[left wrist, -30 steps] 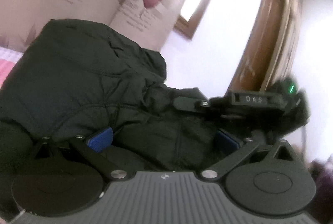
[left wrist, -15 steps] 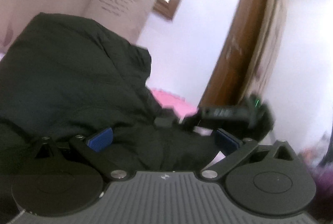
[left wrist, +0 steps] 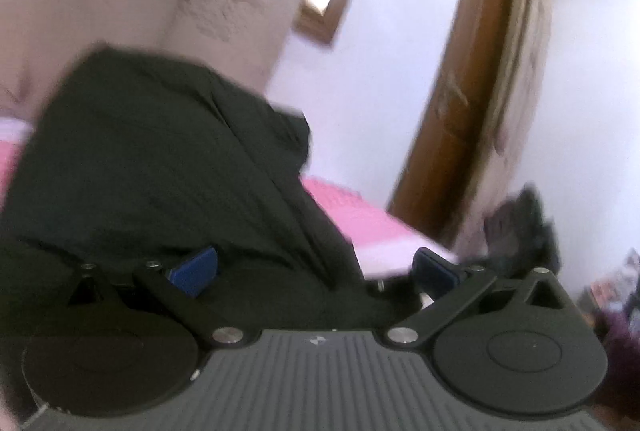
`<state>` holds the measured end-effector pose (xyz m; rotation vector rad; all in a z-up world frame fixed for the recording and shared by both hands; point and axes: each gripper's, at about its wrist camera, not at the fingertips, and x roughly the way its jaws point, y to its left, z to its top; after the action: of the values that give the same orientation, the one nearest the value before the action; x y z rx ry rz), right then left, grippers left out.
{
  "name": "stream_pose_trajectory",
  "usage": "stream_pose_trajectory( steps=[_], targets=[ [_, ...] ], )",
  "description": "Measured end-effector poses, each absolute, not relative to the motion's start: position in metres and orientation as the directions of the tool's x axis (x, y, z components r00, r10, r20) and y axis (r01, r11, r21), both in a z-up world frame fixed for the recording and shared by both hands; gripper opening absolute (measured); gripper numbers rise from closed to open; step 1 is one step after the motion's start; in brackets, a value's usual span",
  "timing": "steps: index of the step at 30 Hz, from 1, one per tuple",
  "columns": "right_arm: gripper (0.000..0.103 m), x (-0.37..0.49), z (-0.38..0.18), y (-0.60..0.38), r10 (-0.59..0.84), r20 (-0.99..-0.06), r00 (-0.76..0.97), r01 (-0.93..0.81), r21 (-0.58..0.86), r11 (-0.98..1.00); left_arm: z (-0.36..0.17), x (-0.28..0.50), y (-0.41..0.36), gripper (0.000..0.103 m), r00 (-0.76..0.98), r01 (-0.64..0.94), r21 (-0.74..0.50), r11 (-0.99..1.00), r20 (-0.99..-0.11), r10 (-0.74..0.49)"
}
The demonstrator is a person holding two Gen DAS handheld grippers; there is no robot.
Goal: Fold large clothes
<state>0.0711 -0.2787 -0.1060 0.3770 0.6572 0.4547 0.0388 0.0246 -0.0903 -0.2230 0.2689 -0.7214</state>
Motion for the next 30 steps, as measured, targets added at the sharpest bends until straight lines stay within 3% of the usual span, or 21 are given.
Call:
stream_pose_trajectory(
  steps=[3,6,10,13,19,21,23,26,30],
  targets=[
    [0.049,0.077,-0.111,-0.282,0.533,-0.501,0.683,-0.270,0.504,0.820,-0.080,0.032,0.048,0.102,0.798,0.542,-0.255,0.801,-0.141,-0.586],
    [0.054,0.081,-0.112,-0.284,0.533,-0.504,0.680,-0.254,0.520,0.816,-0.091,0.052,0.060,0.098,0.794,0.493,-0.290,0.820,-0.234,-0.560],
    [0.067,0.077,-0.105,-0.279,0.494,-0.507,0.707,-0.245,0.480,0.843,-0.100,0.052,0.048,0.101,0.785,0.517,-0.216,0.829,-0.267,-0.559],
    [0.067,0.069,-0.090,-0.278,0.446,-0.491,0.748,-0.233,0.435,0.870,-0.103,0.052,0.039,0.101,0.770,0.541,-0.178,0.822,-0.286,-0.570],
    [0.066,0.068,-0.012,-0.229,0.389,-0.309,0.868,-0.340,0.201,0.919,-0.107,0.051,0.039,0.102,0.764,0.552,-0.193,0.811,-0.273,-0.585],
    [0.065,0.082,0.007,-0.200,0.380,-0.286,0.880,-0.373,0.081,0.924,-0.108,0.053,0.039,0.102,0.764,0.552,-0.194,0.811,-0.272,-0.585],
    [0.048,0.103,0.017,-0.171,0.364,-0.273,0.891,-0.393,-0.058,0.918,-0.109,0.053,0.039,0.102,0.763,0.555,-0.196,0.808,-0.267,-0.589],
    [0.039,0.153,0.011,-0.149,0.331,-0.379,0.864,-0.408,-0.143,0.902,-0.110,0.052,0.040,0.102,0.763,0.558,-0.200,0.806,-0.260,-0.592],
    [0.035,0.191,-0.017,-0.151,0.236,-0.524,0.818,-0.401,-0.226,0.888,-0.111,0.050,0.043,0.103,0.758,0.568,-0.211,0.796,-0.242,-0.605]
  ],
)
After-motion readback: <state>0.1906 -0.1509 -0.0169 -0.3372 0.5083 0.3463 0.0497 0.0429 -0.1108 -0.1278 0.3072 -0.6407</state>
